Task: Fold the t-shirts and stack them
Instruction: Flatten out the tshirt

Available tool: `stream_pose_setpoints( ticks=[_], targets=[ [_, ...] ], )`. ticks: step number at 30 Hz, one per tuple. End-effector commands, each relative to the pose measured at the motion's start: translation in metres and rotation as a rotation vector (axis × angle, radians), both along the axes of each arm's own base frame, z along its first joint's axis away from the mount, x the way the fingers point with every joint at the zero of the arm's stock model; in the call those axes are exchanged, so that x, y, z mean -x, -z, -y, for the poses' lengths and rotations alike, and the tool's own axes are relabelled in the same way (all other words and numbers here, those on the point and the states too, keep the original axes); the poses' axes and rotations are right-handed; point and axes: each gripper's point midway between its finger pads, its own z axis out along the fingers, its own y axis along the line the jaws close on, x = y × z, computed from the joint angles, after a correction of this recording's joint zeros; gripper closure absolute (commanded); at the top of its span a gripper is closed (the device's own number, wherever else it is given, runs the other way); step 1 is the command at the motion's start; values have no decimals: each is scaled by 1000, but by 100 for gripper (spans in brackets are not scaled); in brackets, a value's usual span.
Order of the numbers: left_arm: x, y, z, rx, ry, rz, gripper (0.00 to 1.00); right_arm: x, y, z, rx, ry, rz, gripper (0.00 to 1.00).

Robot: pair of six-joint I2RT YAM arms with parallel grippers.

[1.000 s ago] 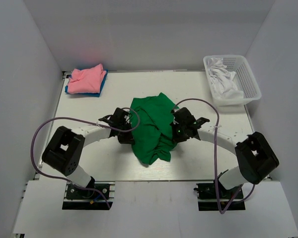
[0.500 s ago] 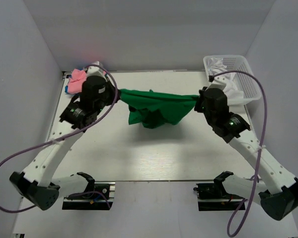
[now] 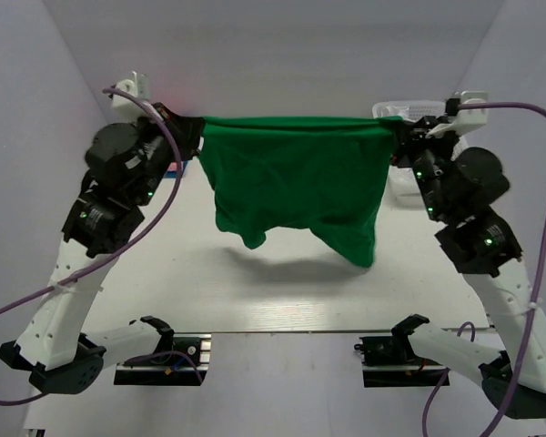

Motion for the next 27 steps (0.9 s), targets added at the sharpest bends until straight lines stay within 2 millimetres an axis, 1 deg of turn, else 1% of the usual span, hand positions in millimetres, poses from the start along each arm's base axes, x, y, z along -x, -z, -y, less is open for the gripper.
stream_pose_setpoints(
  ticks=[1, 2, 3, 4, 5, 6, 7, 8, 9, 10, 11, 12, 13, 15, 16, 18, 19, 20, 22, 23, 24, 25, 26, 27],
  targets=[
    [47, -101, -33, 32, -2, 296, 100, 48, -88, 36, 4, 17, 258, 100],
    [55, -112, -30, 33, 32, 333, 100, 52, -93, 36, 14, 8, 273, 100],
    [73, -135, -27, 49, 94, 394, 100, 58, -98, 38, 8, 1, 291, 100],
    [78, -141, -24, 39, 119, 410, 100, 76, -115, 43, 2, -22, 342, 100],
    [86, -150, -23, 44, 147, 437, 100, 82, -119, 45, 1, -28, 357, 100],
    [100, -162, -20, 42, 191, 482, 100, 92, -129, 49, -7, -31, 389, 100],
    [106, -167, -18, 41, 218, 499, 100, 103, -136, 52, -14, -45, 416, 100],
    [120, -175, -15, 34, 265, 541, 100, 120, -148, 57, -21, -65, 462, 100],
    [128, -183, -15, 39, 284, 572, 100, 134, -154, 62, -30, -75, 490, 100],
    [137, -185, -14, 37, 310, 587, 100, 139, -156, 59, -24, -101, 505, 100],
    [144, -190, -13, 37, 336, 613, 100, 159, -164, 64, -30, -129, 546, 100],
    [158, -195, -10, 45, 383, 644, 100, 165, -167, 63, -37, -150, 560, 100],
    [169, -198, -9, 50, 420, 666, 100, 174, -172, 67, -41, -153, 580, 100],
    [170, -196, -4, 43, 447, 670, 100, 182, -174, 68, -43, -166, 596, 100],
    [176, -198, -7, 56, 450, 674, 100, 183, -175, 69, -48, -163, 601, 100],
    [172, -192, -5, 58, 455, 650, 100, 182, -175, 72, -49, -148, 600, 100],
    [171, -193, -6, 61, 445, 648, 100, 180, -175, 72, -49, -142, 597, 100],
    [165, -189, -4, 66, 442, 619, 100, 181, -177, 73, -49, -138, 607, 100],
    [154, -179, -1, 73, 426, 575, 100, 167, -169, 66, -42, -134, 586, 100],
    [136, -163, 2, 67, 397, 523, 100, 162, -166, 67, -33, -115, 581, 100],
    [130, -155, 2, 79, 383, 492, 100, 142, -153, 59, -32, -107, 538, 100],
    [124, -146, 1, 88, 363, 462, 100, 135, -151, 57, -39, -99, 531, 100],
    [93, -118, -2, 96, 269, 369, 100, 124, -146, 60, -46, -55, 509, 100],
    [83, -106, -5, 128, 223, 327, 100, 98, -130, 50, -27, -36, 453, 100]
  ],
)
